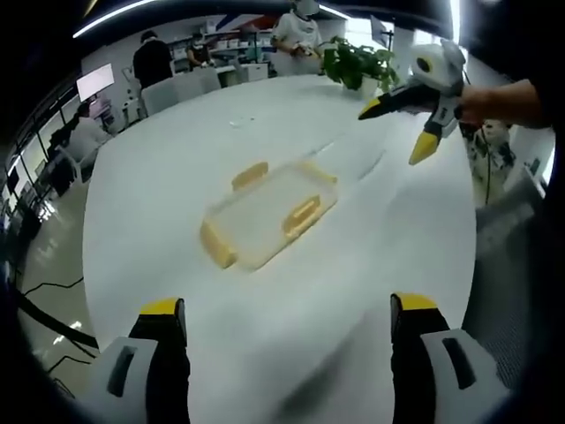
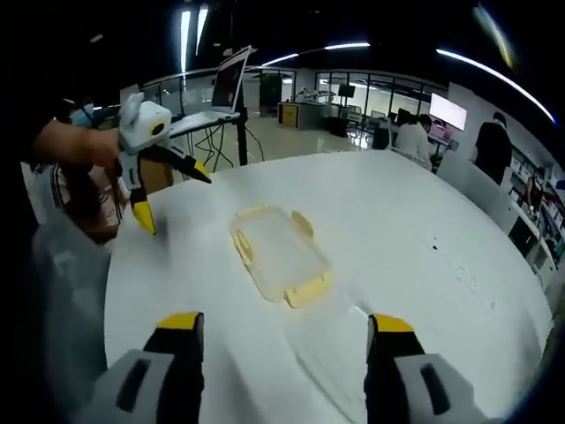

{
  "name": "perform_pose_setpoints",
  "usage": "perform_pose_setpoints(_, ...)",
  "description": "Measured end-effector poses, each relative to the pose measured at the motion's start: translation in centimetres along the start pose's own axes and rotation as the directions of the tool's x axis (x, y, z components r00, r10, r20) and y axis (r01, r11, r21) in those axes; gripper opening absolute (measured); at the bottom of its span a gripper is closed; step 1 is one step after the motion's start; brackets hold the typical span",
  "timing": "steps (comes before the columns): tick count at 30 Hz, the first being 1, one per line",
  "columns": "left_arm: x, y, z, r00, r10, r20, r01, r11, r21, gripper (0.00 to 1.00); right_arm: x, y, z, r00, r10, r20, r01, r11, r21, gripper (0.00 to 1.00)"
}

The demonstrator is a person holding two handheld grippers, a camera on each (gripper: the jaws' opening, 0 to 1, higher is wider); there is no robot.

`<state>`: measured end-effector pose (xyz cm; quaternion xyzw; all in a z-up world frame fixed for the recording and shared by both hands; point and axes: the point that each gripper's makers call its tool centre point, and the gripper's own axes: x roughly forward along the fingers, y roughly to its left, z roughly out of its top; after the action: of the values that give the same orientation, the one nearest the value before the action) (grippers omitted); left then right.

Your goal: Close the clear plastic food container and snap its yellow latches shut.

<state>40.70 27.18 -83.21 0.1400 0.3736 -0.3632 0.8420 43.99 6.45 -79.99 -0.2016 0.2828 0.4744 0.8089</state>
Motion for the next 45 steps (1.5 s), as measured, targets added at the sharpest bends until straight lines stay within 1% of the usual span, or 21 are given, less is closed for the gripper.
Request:
perform_pose_setpoints(1, 0.1, 0.0, 0.0, 1.0, 0.001, -0.004, -0.001, 1.0, 0.002, 0.98, 0.3, 0.5, 0.2, 0.999, 0.04, 0.001, -0.04, 0.999, 0.024, 0.79)
perform_pose_setpoints(2, 0.1, 0.1, 0.0, 1.0, 0.008, -0.007, -0.008, 1.0, 0.007, 0.97, 0.4, 0.3, 0.1, 0.999, 0.032, -0.008, -0.032, 0.999, 0.023, 0.78)
perform_pose_setpoints(3, 0.2, 0.2, 0.1, 1.0, 0.008, -0.004, -0.008, 1.0, 0.009, 0.96, 0.7, 0.3, 0.0, 0.999, 0.037, -0.023, -0.037, 0.999, 0.004, 0.76)
perform_pose_setpoints(6, 0.5, 0.5, 0.4, 1.0, 0.001, 0.002, -0.001, 1.0, -0.004, 0.97, 1.2, 0.0, 0.3, 0.999, 0.039, -0.029, -0.04, 0.999, -0.02, 0.82)
perform_pose_setpoints(9, 0.9, 0.8, 0.6, 1.0, -0.005, 0.0, 0.005, 1.0, 0.019, 0.97, 1.6, 0.0, 0.5, 0.998, 0.054, -0.037, -0.056, 0.997, -0.052, 0.82)
perform_pose_setpoints(12, 1.2, 1.1, 0.8, 1.0, -0.011, -0.011, 0.011, 0.999, 0.041, 0.98, 2.3, -0.3, 0.3, 0.996, 0.071, -0.059, -0.075, 0.995, -0.072, 0.86)
perform_pose_setpoints(14, 1.5, 1.5, 1.0, 1.0, -0.015, -0.011, 0.015, 0.999, 0.05, 0.99, 2.6, -0.2, 0.4, 0.994, 0.085, -0.061, -0.09, 0.993, -0.072, 0.92)
perform_pose_setpoints(17, 1.8, 1.7, 1.3, 1.0, -0.021, -0.018, 0.022, 0.997, 0.074, 0.99, 2.9, -0.2, 0.6, 0.992, 0.106, -0.068, -0.113, 0.988, -0.107, 0.94)
perform_pose_setpoints(18, 1.9, 1.8, 1.4, 0.999, -0.025, -0.022, 0.026, 0.996, 0.081, 0.99, 3.1, -0.1, 0.6, 0.991, 0.114, -0.073, -0.122, 0.987, -0.108, 0.97)
perform_pose_setpoints(21, 2.5, 2.3, 1.8, 0.999, -0.031, -0.029, 0.033, 0.994, 0.103, 0.99, 3.6, -0.5, 0.4, 0.989, 0.121, -0.088, -0.131, 0.984, -0.121, 0.99)
perform_pose_setpoints(27, 3.4, 3.2, 2.1, 0.998, -0.04, -0.046, 0.045, 0.992, 0.12, 0.99, 4.3, -1.0, 0.1, 0.982, 0.143, -0.121, -0.16, 0.976, -0.149, 0.98)
perform_pose_setpoints(30, 3.9, 3.5, 2.0, 0.997, -0.041, -0.064, 0.049, 0.989, 0.137, 0.99, 4.9, -1.4, -0.1, 0.979, 0.152, -0.135, -0.173, 0.972, -0.158, 0.99)
perform_pose_setpoints(35, 4.7, 3.9, 2.0, 0.995, -0.059, -0.085, 0.072, 0.984, 0.163, 0.99, 5.5, -1.9, 0.3, 0.976, 0.162, -0.149, -0.185, 0.97, -0.158, 0.96)
perform_pose_setpoints(37, 5.0, 3.8, 1.9, 0.992, -0.08, -0.101, 0.098, 0.978, 0.186, 0.99, 5.8, -2.1, 0.2, 0.974, 0.155, -0.165, -0.182, 0.969, -0.166, 0.85)
perform_pose_setpoints(38, 5.1, 3.8, 1.9, 0.991, -0.09, -0.103, 0.108, 0.976, 0.189, 0.99, 5.9, -2.4, 0.1, 0.974, 0.14, -0.179, -0.171, 0.971, -0.17, 0.8)
perform_pose_setpoints(39, 5.3, 4.0, 1.7, 0.99, -0.092, -0.111, 0.111, 0.977, 0.182, 0.99, 6.0, -2.5, 0.2, 0.974, 0.135, -0.181, -0.168, 0.969, -0.18, 0.79)
perform_pose_setpoints(40, 5.4, 4.0, 1.7, 0.989, -0.093, -0.114, 0.113, 0.977, 0.182, 0.99, 6.2, -2.5, 0.2, 0.974, 0.139, -0.181, -0.172, 0.969, -0.179, 0.82)
perform_pose_setpoints(41, 5.5, 4.1, 1.8, 0.989, -0.096, -0.114, 0.116, 0.976, 0.186, 0.99, 6.4, -2.3, 0.1, 0.968, 0.159, -0.193, -0.192, 0.968, -0.163, 0.87)
perform_pose_setpoints(42, 5.5, 4.1, 1.9, 0.988, -0.099, -0.115, 0.12, 0.975, 0.187, 0.99, 6.5, -2.4, -0.1, 0.968, 0.154, -0.2, -0.188, 0.968, -0.164, 0.91)
perform_pose_setpoints(43, 5.6, 4.2, 1.9, 0.988, -0.1, -0.119, 0.121, 0.974, 0.192, 0.99, 6.7, -2.3, -0.4, 0.964, 0.16, -0.213, -0.2, 0.963, -0.18, 0.93)
perform_pose_setpoints(45, 5.7, 4.5, 2.0, 0.987, -0.097, -0.127, 0.122, 0.971, 0.204, 0.99, 6.9, -2.5, -0.8, 0.961, 0.144, -0.235, -0.194, 0.959, -0.207, 0.93)
